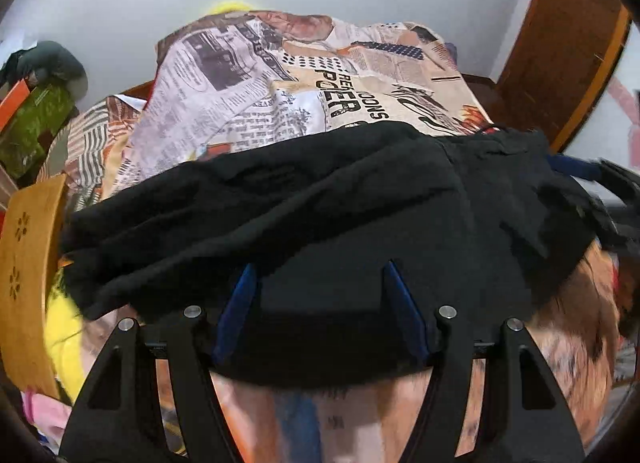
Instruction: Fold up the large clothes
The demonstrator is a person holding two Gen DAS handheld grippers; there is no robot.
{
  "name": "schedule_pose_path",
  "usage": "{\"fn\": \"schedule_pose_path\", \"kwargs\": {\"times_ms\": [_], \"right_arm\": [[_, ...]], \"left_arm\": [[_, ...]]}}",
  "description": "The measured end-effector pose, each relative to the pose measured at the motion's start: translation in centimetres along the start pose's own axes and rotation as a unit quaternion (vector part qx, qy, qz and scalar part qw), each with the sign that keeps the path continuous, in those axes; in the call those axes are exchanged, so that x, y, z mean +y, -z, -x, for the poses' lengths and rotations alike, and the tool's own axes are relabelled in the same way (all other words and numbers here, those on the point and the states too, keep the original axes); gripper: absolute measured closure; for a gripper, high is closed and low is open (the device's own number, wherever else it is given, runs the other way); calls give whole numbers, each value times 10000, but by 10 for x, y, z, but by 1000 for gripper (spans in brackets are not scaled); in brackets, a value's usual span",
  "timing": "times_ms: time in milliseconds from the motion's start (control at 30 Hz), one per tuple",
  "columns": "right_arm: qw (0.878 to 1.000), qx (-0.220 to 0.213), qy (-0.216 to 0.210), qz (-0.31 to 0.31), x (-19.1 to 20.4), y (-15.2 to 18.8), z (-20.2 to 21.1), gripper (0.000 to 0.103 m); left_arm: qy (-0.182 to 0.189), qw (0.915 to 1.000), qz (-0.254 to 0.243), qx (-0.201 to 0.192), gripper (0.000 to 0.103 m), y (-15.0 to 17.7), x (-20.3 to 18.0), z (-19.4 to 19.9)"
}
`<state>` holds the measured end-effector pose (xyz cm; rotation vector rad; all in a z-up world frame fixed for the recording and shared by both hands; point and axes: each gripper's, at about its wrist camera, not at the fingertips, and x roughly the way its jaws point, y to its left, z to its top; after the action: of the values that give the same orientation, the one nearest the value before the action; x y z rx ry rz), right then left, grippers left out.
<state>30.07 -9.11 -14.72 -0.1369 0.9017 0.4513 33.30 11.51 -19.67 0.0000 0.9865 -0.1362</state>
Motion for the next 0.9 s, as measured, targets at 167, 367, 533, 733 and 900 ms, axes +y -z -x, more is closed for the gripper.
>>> {"fn": "schedule_pose_path", "kwargs": {"times_ms": [167,367,533,733,900], "right_arm": [[9996,189,182,84,-6,8,-19,25],[9992,346,205,-41,-14,17,-36,25],[9992,341,180,-67,-14,18,-32,25],[9994,302,160,-108,-10,20,-21,25],[9997,151,170,4,1,19,-7,25]], "left_arm": [[-177,9990,402,47,37,-22,-4,-43],[-317,9956,843,262,33,-23,2,-90],[-358,9960,813,124,33,-17,3,-83],[-529,9959,733,-10,34,-5,4,-60],[-693,9959,556,-193,34,13,3,-34]]}}
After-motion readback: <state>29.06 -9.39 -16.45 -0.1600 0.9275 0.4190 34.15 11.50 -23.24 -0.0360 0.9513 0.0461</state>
